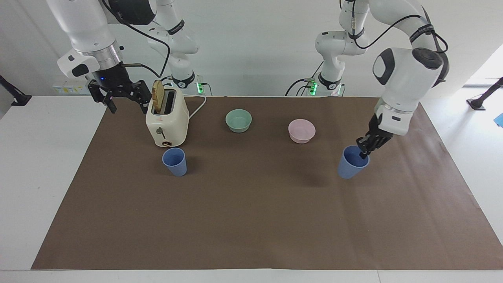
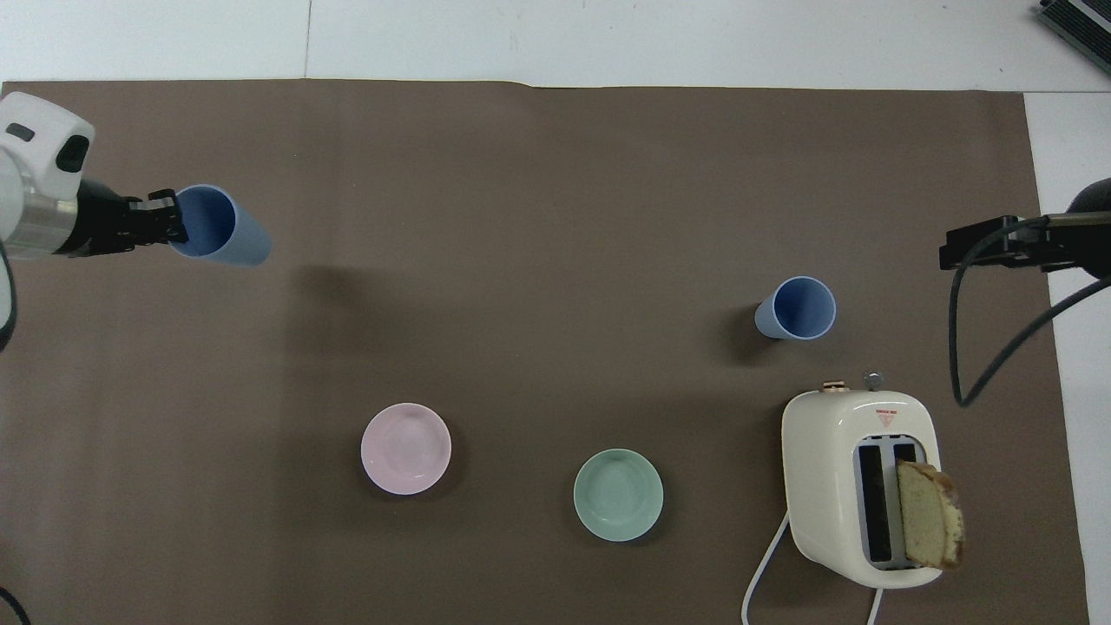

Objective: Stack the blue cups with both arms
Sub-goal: 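Carry the blue cup with the left gripper toward the table center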

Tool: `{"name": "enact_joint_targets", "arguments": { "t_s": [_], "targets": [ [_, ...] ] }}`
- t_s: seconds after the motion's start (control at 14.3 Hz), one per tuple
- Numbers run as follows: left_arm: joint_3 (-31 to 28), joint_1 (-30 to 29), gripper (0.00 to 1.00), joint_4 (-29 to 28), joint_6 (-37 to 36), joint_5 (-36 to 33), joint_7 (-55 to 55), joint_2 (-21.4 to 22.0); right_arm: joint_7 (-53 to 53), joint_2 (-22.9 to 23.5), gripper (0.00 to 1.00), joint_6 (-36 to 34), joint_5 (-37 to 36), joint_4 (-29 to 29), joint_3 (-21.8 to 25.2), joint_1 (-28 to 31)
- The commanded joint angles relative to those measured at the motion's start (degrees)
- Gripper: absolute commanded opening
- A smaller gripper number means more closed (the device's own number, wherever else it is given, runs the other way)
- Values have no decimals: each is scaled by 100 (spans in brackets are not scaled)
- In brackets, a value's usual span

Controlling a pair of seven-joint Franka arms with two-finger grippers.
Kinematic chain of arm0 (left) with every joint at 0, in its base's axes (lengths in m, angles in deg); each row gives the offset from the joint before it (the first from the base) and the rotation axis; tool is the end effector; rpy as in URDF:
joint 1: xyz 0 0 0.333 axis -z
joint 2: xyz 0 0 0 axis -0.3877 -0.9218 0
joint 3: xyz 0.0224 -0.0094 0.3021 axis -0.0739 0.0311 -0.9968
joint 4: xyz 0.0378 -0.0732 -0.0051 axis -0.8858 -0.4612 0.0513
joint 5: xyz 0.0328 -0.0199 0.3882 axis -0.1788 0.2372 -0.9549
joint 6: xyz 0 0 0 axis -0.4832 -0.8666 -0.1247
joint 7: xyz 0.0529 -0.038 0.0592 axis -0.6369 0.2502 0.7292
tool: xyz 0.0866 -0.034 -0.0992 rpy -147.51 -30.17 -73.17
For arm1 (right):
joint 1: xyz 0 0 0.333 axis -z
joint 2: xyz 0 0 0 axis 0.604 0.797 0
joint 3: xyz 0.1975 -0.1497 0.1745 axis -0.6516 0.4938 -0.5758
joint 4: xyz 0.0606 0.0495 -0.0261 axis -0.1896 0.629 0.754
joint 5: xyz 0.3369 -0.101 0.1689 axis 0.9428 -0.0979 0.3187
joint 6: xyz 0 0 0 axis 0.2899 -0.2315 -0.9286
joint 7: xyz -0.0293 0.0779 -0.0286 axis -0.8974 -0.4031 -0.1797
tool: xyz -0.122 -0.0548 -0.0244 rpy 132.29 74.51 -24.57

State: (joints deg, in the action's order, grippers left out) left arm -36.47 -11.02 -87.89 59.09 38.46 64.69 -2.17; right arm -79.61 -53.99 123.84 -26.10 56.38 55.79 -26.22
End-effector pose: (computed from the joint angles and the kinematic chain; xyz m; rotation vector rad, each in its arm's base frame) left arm 0.5925 -0.1640 0.4643 2.9688 0.4926 0.1864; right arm 0.5650 0.0034 0.5920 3.1377 -0.0599 0.1144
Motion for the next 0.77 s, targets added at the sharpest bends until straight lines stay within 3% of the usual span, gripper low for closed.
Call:
{"name": "enact_joint_targets", "arguments": {
  "t_s": [0.0,0.28,0.7],
  "targets": [
    [-110,681,0,75,-83,-113,733,-87,-95,-94,100,-24,-26,80,-32,57],
    [-110,1447,0,57,346,-131,1262,-552,-95,-94,100,-16,-26,80,-32,57],
    [-110,1782,0,48,848,-350,1499,-975,-95,-94,100,-16,-26,89,-32,57]
  ]
}}
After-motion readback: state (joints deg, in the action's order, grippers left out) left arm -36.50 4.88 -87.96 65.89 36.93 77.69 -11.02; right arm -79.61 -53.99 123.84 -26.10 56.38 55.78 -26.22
